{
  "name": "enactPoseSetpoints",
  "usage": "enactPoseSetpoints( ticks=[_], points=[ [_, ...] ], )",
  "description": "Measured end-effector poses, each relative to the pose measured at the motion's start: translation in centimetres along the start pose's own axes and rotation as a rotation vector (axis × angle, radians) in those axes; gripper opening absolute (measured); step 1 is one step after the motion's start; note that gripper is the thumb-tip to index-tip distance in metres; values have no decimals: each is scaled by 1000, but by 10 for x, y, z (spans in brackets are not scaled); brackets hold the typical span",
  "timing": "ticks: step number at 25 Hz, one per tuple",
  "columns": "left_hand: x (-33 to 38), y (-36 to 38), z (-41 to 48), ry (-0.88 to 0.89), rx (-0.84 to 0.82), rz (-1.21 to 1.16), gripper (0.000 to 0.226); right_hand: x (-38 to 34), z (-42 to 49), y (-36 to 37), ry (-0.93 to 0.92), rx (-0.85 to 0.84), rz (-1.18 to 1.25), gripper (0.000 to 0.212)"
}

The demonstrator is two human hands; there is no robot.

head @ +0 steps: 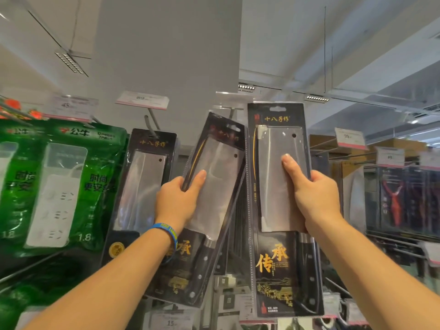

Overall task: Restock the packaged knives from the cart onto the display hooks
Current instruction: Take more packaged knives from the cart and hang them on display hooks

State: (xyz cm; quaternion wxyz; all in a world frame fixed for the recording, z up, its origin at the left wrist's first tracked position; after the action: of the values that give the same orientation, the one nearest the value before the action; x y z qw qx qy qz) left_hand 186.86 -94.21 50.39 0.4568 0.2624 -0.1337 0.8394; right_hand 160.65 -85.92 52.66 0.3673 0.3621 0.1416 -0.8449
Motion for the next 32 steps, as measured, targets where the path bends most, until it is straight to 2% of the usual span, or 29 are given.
enactPoseSetpoints(
  ticks=[7, 10, 14, 18, 21, 23, 27, 29, 32],
  points=[
    [-2, -1, -4, -65, 8, -35, 69, 5, -6, 3, 12, -43, 8, 74],
    [2, -1, -8, -182, 37, -164, 67, 8, -7, 0, 31, -48, 28, 76],
    [23, 10, -15, -72, -48, 1, 71, 11, -10, -3, 39, -54, -10, 86],
    [22, 13, -14, -87, -52, -41, 73, 10, -15, -12, 22, -63, -25, 86],
    [7, 11, -7, -228, -28, -195, 72, 14, -17, -18, 6, -63, -22, 84],
    [8, 12, -4, -302, -81, -239, 67, 18, -15, -20, 8, -47, -26, 85],
    [12, 4, -1, -191, -93, -25, 69, 26, -15, -13, 36, -63, -6, 77],
    [12, -3, 4, -166, -113, 9, 67, 29, -18, -6, 38, -84, -5, 76],
    [9, -10, 14, -157, -152, 6, 66, 34, -19, 6, 35, -72, -20, 84]
  ],
)
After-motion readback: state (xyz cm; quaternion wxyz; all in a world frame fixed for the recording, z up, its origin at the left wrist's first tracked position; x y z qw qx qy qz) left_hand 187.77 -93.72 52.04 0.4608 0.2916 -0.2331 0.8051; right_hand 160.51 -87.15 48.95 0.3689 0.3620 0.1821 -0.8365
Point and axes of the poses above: each hand's wrist, its own z-axis towards the middle knuckle, its own y-axis out of the palm, x = y × z, the point moved 2 cm from there along z, towards the middle knuckle, and after that the axes turned 4 degrees about -z, right-handed, at the moved point
